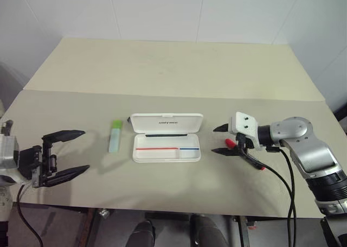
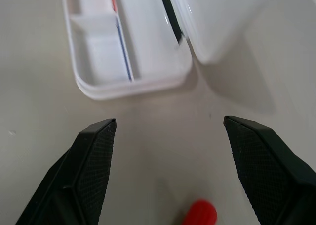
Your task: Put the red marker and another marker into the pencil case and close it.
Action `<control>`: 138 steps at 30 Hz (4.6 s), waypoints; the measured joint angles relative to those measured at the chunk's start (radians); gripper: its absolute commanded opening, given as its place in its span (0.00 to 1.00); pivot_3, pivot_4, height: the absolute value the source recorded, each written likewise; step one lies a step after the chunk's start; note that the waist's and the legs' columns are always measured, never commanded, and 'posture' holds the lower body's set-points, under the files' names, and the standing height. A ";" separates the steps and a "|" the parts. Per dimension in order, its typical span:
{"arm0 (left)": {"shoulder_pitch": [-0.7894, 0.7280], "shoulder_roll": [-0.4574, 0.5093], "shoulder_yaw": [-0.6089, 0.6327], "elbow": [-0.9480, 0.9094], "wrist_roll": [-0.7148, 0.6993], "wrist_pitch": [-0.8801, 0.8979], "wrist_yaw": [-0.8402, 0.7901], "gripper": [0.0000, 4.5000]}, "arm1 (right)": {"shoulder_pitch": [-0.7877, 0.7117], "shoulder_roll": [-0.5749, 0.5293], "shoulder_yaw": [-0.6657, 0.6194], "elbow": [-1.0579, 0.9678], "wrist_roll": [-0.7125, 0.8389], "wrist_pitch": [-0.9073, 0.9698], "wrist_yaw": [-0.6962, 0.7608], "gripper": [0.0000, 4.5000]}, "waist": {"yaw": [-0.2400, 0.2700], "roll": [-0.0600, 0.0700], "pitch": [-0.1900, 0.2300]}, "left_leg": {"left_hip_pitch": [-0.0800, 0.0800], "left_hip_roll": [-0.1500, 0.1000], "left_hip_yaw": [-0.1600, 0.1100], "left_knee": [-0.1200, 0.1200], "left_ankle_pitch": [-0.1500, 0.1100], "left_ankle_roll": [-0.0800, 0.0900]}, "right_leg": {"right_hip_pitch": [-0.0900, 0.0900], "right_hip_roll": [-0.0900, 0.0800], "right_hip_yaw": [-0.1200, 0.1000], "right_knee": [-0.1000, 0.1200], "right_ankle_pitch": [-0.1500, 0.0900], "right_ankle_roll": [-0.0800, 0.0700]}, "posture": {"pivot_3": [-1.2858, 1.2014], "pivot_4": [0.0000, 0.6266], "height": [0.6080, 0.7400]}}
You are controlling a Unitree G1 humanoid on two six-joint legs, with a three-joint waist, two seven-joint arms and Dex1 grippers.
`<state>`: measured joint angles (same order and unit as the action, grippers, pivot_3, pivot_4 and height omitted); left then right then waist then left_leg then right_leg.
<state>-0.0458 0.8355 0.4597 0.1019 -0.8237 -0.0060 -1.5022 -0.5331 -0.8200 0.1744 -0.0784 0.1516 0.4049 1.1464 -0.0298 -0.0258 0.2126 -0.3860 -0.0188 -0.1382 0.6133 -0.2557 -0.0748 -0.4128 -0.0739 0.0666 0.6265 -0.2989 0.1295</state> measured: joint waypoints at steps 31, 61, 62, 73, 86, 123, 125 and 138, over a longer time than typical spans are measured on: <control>-0.146 0.167 -0.370 0.160 -0.094 -0.179 0.000 1.00 | 0.051 -0.068 0.020 -0.034 -0.031 0.283 -0.110 0.32 | 0.000 0.000 0.000 | 0.001 -0.001 0.002 0.004 0.002 0.002 | 0.004 0.000 0.001 0.000 0.002 0.000 | 0.52 0.24 1.00; -0.172 0.162 -0.264 0.339 -0.087 -0.180 0.000 1.00 | -0.272 0.137 0.188 -0.219 -0.016 0.418 -0.101 0.32 | -0.009 0.000 0.000 | -0.001 0.003 0.013 0.000 0.004 0.005 | -0.002 -0.001 0.005 -0.001 0.005 0.003 | 0.52 0.24 1.00; -0.171 0.162 -0.262 0.338 -0.084 -0.180 0.000 1.00 | -0.275 0.156 0.204 -0.222 -0.016 0.419 -0.110 0.32 | -0.009 0.000 0.000 | -0.001 0.003 0.013 0.000 0.004 0.005 | -0.002 -0.001 0.005 -0.001 0.005 0.003 | 0.52 0.24 1.00; -0.095 0.141 -0.177 0.279 -0.056 -0.174 0.000 1.00 | -0.323 0.336 0.370 -0.200 -0.106 0.298 -0.193 0.32 | -0.013 0.000 0.000 | -0.001 0.003 0.013 0.000 0.004 0.004 | -0.002 -0.001 0.005 0.000 0.004 0.003 | 0.52 0.24 1.00; -0.070 0.104 -0.103 0.211 -0.022 -0.135 0.000 1.00 | -0.398 0.472 0.421 0.014 -0.223 0.111 -0.202 0.32 | -0.028 0.000 0.000 | -0.001 0.004 0.013 -0.001 0.004 0.004 | -0.003 -0.001 0.005 0.000 0.004 0.002 | 0.52 0.24 1.00; -0.020 -0.113 -0.048 -0.005 0.200 0.022 0.506 1.00 | -0.146 0.311 -0.019 -0.013 0.235 -0.108 0.184 1.00 | -0.025 -0.001 0.000 | 0.000 0.003 0.013 -0.001 0.004 0.004 | -0.001 -0.002 0.005 0.000 0.005 0.003 | 0.52 0.24 1.00; -0.018 -0.144 -0.050 -0.051 0.222 0.065 0.601 1.00 | -0.143 0.302 -0.032 0.011 0.254 -0.137 0.209 1.00 | -0.024 0.000 0.000 | 0.000 0.004 0.012 -0.001 0.004 0.004 | -0.001 -0.001 0.005 0.000 0.005 0.003 | 0.52 0.24 1.00; -0.195 -0.327 -0.201 -0.092 0.431 0.384 1.121 1.00 | -0.139 0.273 -0.036 0.218 0.234 -0.292 0.258 1.00 | -0.001 -0.001 0.000 | 0.000 0.001 0.013 0.002 0.005 0.004 | 0.001 -0.002 0.006 -0.001 0.007 0.006 | 0.52 0.24 1.00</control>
<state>-0.2409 0.5083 0.2588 0.0103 -0.3926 0.3780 -0.3810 -0.6717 -0.5473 0.1387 0.1393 0.3858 0.1129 1.4048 -0.0312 -0.0264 0.2124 -0.3856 -0.0176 -0.1253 0.6151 -0.2511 -0.0710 -0.4121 -0.0756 0.0727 0.6254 -0.2924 0.1352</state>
